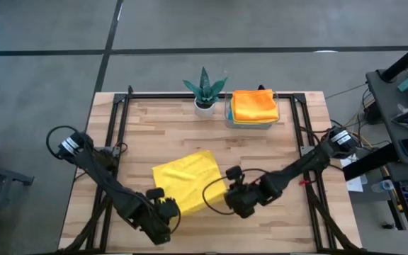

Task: Fold microfiber towels
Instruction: Fold the yellow microfiber towel

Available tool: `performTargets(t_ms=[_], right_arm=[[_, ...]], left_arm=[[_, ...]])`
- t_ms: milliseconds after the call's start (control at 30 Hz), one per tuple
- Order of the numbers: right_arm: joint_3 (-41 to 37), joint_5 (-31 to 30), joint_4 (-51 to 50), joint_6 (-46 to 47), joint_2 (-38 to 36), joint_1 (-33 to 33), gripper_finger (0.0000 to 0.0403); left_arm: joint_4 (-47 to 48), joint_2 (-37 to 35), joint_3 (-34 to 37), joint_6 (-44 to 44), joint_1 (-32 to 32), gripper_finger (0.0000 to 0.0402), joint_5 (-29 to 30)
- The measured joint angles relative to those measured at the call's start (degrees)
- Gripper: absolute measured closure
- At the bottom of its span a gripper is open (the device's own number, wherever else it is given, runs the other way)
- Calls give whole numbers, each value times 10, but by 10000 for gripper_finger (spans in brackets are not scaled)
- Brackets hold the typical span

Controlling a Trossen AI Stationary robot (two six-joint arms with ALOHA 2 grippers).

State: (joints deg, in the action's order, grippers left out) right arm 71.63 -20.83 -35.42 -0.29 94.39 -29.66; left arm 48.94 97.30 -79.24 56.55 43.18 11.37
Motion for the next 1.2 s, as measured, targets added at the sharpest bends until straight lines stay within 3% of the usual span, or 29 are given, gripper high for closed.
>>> performTargets(t_ms=[500, 1200], right_arm=[[-14, -32, 50, -111, 0, 141, 394], [-88, -32, 196, -147, 3, 207, 394]], left_arm=[[205, -11, 11, -2, -62, 400, 42], [204, -11, 114, -64, -152, 400, 57]])
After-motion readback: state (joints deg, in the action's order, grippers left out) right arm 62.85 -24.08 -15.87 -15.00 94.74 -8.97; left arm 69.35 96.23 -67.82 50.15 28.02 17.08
